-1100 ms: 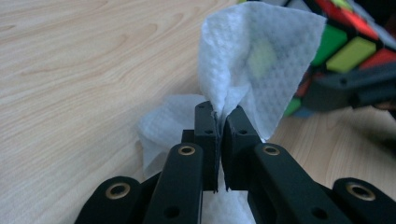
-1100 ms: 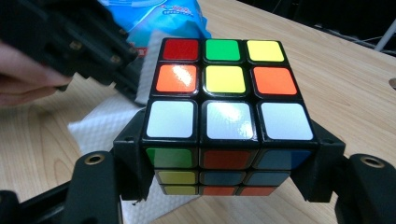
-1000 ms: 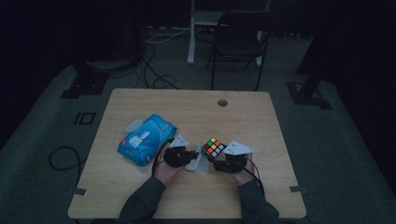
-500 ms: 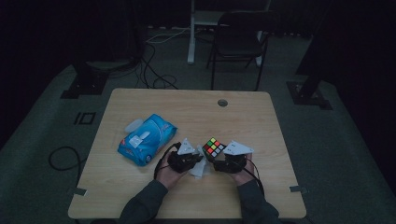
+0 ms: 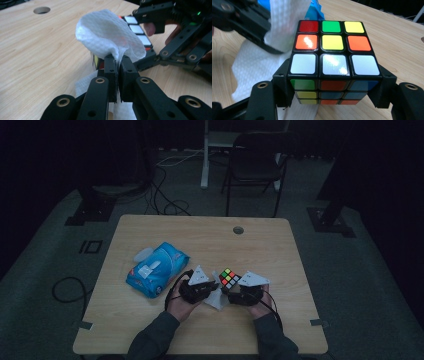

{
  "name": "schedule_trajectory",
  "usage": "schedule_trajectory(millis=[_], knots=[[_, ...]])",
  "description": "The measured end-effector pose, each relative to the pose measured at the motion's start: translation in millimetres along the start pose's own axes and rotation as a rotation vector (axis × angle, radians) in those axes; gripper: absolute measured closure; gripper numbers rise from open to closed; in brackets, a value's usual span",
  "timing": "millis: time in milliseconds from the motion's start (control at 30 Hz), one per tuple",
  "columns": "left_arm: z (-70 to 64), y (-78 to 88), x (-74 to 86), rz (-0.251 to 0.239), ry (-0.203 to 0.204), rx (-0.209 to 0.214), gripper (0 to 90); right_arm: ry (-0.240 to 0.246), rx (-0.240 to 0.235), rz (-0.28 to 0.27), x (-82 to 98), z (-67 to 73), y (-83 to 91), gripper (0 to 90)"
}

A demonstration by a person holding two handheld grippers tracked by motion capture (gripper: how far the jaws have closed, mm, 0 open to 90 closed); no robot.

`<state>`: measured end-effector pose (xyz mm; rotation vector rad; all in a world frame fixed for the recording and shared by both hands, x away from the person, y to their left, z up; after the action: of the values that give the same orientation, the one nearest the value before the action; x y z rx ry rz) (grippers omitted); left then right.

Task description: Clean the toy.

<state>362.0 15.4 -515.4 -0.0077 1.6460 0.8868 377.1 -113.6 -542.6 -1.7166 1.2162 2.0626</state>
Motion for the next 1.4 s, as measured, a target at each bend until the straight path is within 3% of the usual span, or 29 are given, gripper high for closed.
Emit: schedule_trajectory(millis=[400, 600, 900, 1000, 1400], knots=[[-1.7, 1.8, -3.6, -0.016, -0.009, 0.003, 87.0, -0.002, -0.001, 0.000, -0.2, 0.4, 0.1, 34.4], [6.7, -5.5, 7.4, 0.008, 0.025, -0.008, 86.8, -0.006, 0.007, 0.000, -0.5, -0.2, 0.5, 34.4], [10.6, -17.2, 21.4, 0.058, 0.040, -0.008, 86.8, -0.006, 0.015, -0.008, -2.4, -1.2, 2.7, 34.4], [8.3, -19.6, 23.0, 0.060, 0.046, -0.006, 86.8, -0.006, 0.015, -0.012, -2.8, -1.6, 3.1, 34.4], [-14.5, -29.3, 21.5, 0.079, 0.001, 0.036, 86.9, -0.020, 0.018, -0.022, -3.4, -3.1, 3.9, 34.4]])
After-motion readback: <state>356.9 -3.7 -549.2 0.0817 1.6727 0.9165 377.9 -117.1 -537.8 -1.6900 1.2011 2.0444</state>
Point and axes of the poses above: each handheld gripper's, and its own axes: y roughly backward along the jaws, x roughly out of its underside, z roughly to its left, the point moved 7 cm from there along -y, roughly forward along the jaws, and after that the axes turned 2 degrees about -y, right-handed, at the moved point
